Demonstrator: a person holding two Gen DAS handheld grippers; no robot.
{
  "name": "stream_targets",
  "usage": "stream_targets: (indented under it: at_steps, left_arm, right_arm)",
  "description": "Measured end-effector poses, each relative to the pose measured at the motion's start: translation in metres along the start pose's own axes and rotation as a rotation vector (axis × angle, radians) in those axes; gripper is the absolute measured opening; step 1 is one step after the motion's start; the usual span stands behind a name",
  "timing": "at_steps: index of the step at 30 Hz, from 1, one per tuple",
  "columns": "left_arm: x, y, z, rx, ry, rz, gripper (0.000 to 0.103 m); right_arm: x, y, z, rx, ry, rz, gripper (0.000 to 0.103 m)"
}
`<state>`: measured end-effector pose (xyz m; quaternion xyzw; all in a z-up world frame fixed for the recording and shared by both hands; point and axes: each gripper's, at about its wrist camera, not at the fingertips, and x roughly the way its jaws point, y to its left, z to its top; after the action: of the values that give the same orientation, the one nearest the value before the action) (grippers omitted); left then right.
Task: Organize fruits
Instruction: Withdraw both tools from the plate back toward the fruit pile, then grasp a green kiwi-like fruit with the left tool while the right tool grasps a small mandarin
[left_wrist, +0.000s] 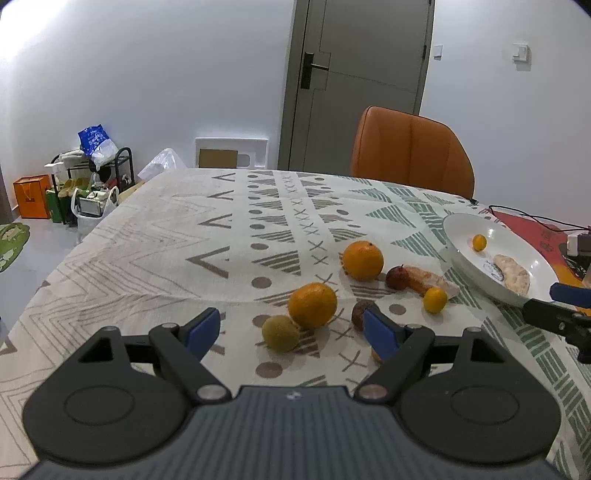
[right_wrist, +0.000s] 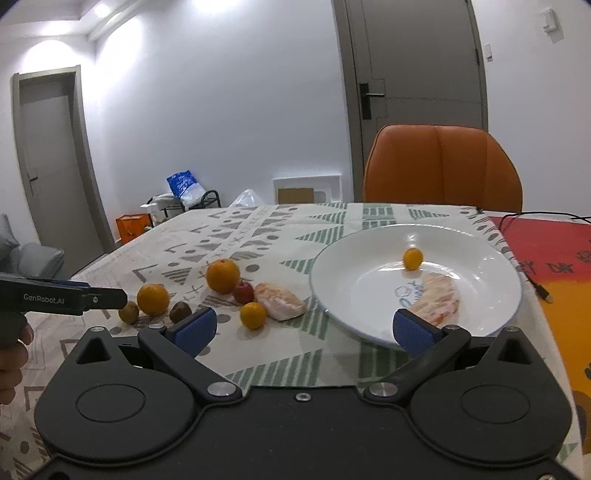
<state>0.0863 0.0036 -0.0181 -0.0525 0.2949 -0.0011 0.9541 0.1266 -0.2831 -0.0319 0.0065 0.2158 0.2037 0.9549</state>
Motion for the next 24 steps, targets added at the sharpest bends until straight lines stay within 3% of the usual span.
stream_targets:
  at_steps: [11, 16, 19, 24]
  left_arm:
    - [0.006, 0.016, -0.005, -0.035, 0.001, 0.009, 0.079]
    - [0.012, 0.017, -0.005, -0.036, 0.004, -0.006, 0.061]
    - [0.017, 0.019, -0.006, -0.042, 0.013, -0.019, 0.051]
    - [0.027, 0.020, -0.008, -0.044, 0.027, -0.039, 0.041]
  right_arm:
    - [0.021, 0.022, -0.003, -0.018, 0.055, 0.043, 0.103]
    - [0.030, 0.030, -0.004, -0.036, 0.065, 0.036, 0.103]
    - [0.035, 0.036, -0.003, -0.057, 0.069, 0.033, 0.097]
    - [0.045, 0.043, -0.002, -0.077, 0.099, 0.046, 0.077]
